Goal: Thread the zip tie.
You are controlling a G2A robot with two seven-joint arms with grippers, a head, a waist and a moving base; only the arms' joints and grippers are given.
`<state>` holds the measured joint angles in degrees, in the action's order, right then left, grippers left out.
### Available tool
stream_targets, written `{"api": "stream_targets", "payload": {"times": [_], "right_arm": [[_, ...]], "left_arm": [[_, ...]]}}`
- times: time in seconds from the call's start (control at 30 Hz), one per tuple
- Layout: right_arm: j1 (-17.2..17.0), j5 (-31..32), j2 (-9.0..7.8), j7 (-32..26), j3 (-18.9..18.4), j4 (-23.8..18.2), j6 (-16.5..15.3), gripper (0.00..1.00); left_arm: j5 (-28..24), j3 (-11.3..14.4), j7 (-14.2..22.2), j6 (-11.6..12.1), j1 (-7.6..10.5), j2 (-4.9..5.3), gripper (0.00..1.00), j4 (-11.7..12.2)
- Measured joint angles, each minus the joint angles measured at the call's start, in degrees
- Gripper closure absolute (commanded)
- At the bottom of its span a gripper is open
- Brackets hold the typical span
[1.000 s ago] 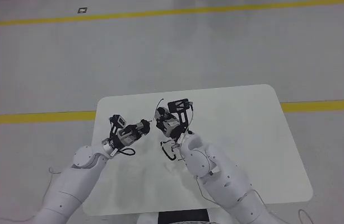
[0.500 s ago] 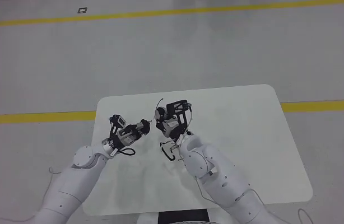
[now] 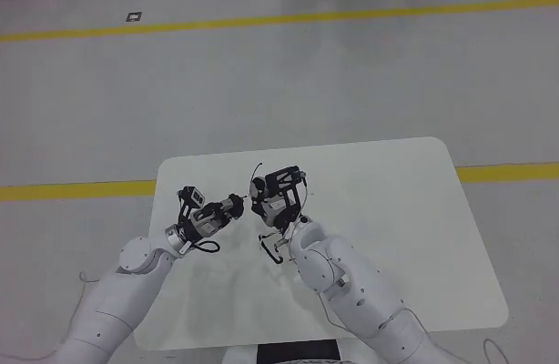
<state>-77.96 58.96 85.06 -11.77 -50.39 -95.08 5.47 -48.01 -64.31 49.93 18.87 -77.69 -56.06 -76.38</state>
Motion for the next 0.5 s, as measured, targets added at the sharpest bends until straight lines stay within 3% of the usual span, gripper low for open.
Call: {"api": "stream_targets", "payload": {"times": [0.5], "right_arm": [[0.2,1.6,0.29,1.1,0.7,0.4,0.1,1.00]], "left_arm": [[0.0,0.0,0.0,0.0,0.00,0.00,1.00,0.0]]}}
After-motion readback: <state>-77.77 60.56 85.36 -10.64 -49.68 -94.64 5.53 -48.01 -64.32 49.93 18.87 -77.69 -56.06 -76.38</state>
